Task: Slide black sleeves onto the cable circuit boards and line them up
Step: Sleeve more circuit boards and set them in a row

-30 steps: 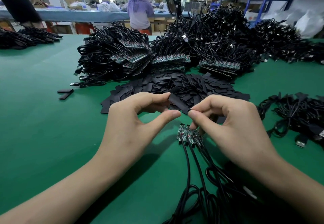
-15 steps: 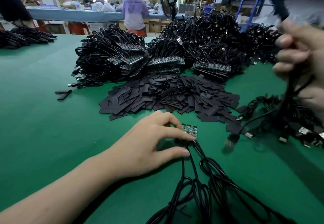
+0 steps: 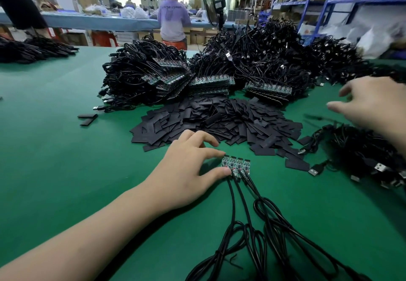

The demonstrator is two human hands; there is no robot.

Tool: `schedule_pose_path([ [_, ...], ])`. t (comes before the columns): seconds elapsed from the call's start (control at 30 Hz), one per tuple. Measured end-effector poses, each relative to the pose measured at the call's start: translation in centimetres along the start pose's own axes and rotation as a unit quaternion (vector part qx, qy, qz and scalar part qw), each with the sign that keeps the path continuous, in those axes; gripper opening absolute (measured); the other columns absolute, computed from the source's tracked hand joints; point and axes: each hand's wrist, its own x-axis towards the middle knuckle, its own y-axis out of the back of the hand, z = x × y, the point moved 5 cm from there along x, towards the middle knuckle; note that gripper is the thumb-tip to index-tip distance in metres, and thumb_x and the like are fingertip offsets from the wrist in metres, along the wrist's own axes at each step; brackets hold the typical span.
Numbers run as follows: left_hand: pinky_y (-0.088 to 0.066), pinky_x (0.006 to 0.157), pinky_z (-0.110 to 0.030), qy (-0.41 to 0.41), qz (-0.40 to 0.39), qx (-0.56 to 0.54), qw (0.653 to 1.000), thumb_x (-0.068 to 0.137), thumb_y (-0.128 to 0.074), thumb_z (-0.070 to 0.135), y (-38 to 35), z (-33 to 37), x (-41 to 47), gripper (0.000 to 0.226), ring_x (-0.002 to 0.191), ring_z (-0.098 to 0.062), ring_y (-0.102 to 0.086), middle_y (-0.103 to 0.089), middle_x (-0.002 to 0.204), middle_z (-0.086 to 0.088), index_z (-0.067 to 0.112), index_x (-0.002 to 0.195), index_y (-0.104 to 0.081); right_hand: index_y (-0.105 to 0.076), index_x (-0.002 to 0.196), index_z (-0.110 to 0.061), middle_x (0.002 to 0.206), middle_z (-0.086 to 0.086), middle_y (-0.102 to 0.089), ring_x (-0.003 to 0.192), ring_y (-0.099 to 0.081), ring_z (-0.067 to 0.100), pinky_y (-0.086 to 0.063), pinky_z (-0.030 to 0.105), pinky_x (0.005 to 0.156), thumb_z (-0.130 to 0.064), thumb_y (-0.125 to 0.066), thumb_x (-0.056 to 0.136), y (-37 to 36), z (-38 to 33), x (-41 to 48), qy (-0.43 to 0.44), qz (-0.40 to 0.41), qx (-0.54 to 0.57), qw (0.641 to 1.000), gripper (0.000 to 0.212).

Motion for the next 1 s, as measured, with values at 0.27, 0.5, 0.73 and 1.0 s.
schedule_pose_path([
  [0.27,-0.050,0.072,-0.015,0.093,0.074,-0.282,0.952,0.079,-0.086,0.018,0.9,-0.7,0.0,0.016,0.070,-0.001,-0.065,-0.072,0.078,0.007,0.022,0.087,-0.072,-0.074,0.084,-0.032,0.074,-0.010,-0.073,0.063,-0.066,0.004,-0.052,0.030,0.061,-0.068,-0.049,0.088,-2.6,-13.9,-10.8,0.232,-0.225,0.283,0.903,0.044],
  [0.5,-0.055,0.080,-0.024,0.114,0.099,-0.383,0.911,0.084,-0.081,0.010,1.4,-1.8,0.0,0.013,0.078,-0.010,-0.066,-0.072,0.084,-0.001,0.015,0.094,-0.074,-0.074,0.080,-0.028,0.062,-0.013,-0.063,0.057,-0.054,0.001,-0.042,0.019,0.059,-0.051,-0.068,0.089,-4.2,-15.0,-12.2,0.207,-0.243,0.488,0.812,0.026],
  [0.73,-0.053,0.066,-0.021,0.120,0.068,-0.420,0.897,0.067,-0.079,0.042,1.0,-1.6,-0.2,0.027,0.065,-0.009,-0.064,-0.074,0.072,-0.002,0.019,0.080,-0.076,-0.077,0.086,-0.024,0.079,-0.005,-0.075,0.070,-0.067,0.013,-0.051,0.029,0.069,-0.030,-0.071,0.093,-4.8,-15.4,-13.2,0.198,-0.201,0.526,0.802,0.011],
  [1.0,-0.049,0.062,-0.012,0.114,-0.004,-0.536,0.836,0.077,-0.074,0.022,0.8,-1.3,0.0,0.007,0.060,-0.005,-0.060,-0.069,0.069,0.001,0.018,0.075,-0.080,-0.076,0.088,-0.017,0.080,-0.003,-0.072,0.073,-0.061,0.004,-0.048,0.016,0.071,-0.019,-0.071,0.092,-4.8,-16.1,-13.4,0.212,-0.254,0.613,0.718,0.007],
])
